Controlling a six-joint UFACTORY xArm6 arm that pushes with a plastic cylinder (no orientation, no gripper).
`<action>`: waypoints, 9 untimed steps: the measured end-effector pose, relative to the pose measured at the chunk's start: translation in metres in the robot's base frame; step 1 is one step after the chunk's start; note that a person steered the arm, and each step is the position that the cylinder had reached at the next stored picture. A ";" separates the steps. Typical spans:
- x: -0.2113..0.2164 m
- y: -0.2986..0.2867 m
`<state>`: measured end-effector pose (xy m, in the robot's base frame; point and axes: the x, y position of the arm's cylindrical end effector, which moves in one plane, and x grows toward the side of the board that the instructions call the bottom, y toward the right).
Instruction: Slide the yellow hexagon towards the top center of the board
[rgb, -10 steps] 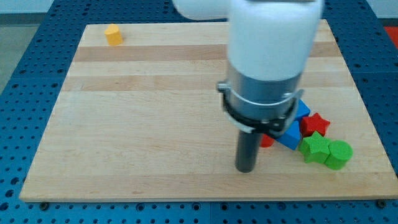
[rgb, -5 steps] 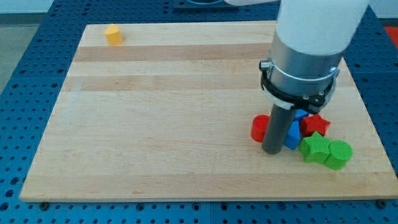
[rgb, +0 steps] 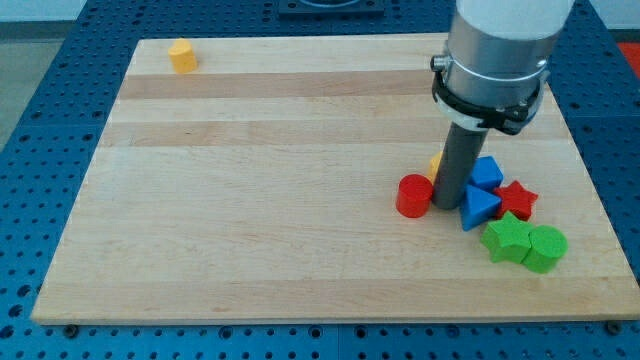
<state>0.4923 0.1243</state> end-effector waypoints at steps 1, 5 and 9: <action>-0.013 0.000; -0.077 0.005; -0.131 0.042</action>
<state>0.3612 0.1658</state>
